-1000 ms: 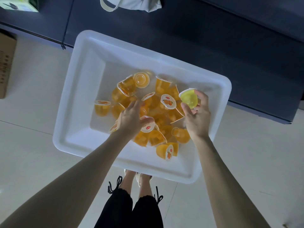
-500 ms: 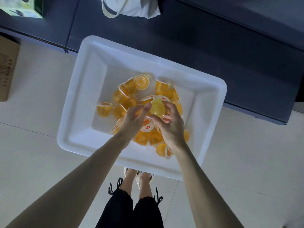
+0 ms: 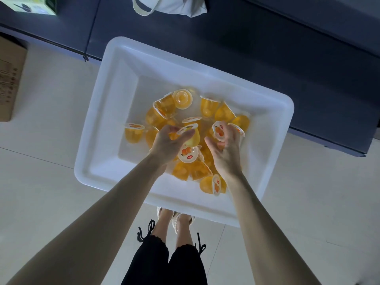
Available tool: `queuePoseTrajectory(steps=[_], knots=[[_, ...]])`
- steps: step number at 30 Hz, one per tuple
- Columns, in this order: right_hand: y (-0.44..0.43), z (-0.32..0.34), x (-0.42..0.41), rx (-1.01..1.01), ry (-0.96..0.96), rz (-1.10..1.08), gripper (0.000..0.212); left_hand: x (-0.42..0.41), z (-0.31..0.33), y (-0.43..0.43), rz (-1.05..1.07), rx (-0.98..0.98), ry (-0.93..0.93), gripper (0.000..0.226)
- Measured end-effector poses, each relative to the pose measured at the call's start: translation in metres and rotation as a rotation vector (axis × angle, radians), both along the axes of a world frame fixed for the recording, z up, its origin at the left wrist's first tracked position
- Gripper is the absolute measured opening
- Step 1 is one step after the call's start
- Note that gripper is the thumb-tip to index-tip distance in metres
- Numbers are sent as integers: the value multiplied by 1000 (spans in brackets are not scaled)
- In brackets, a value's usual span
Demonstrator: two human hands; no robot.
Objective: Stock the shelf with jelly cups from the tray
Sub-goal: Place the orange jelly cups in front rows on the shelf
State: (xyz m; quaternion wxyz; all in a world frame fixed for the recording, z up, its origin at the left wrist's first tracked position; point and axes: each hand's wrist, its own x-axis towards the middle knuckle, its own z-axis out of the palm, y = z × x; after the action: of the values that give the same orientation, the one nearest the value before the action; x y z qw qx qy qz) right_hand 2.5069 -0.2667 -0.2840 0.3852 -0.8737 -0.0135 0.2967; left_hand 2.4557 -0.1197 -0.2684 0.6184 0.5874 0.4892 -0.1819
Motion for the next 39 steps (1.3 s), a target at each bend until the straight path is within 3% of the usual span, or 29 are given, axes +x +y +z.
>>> queuePoseTrajectory(steps=[2, 5, 13, 17, 21, 24, 28, 30, 39], knots=[[7, -4, 3, -29, 21, -7, 69, -3, 1, 1, 17, -14, -6, 45], [15, -2, 6, -73, -7, -41, 61, -4, 2, 3, 27, -16, -24, 47], [0, 42, -14, 200, 116, -276, 45, -25, 28, -3, 154, 173, -77, 55], [-4, 87, -17, 311, 232, -362, 47, -30, 72, -3, 254, 88, -168, 53], [-6, 151, -16, 425, 276, -367, 39, -34, 143, 3, 259, 1, -341, 6], [-6, 217, -9, 419, 210, -316, 32, -36, 211, 8, 100, 18, -441, 7], [-9, 312, -3, 422, 90, -224, 34, -35, 301, 8, 129, 94, -471, 22], [-13, 361, 1, 449, 22, -175, 32, -36, 350, 8, 79, 148, -547, 13], [-28, 591, 41, 583, -368, -28, 27, -7, 568, 12, -81, 354, -909, 15]])
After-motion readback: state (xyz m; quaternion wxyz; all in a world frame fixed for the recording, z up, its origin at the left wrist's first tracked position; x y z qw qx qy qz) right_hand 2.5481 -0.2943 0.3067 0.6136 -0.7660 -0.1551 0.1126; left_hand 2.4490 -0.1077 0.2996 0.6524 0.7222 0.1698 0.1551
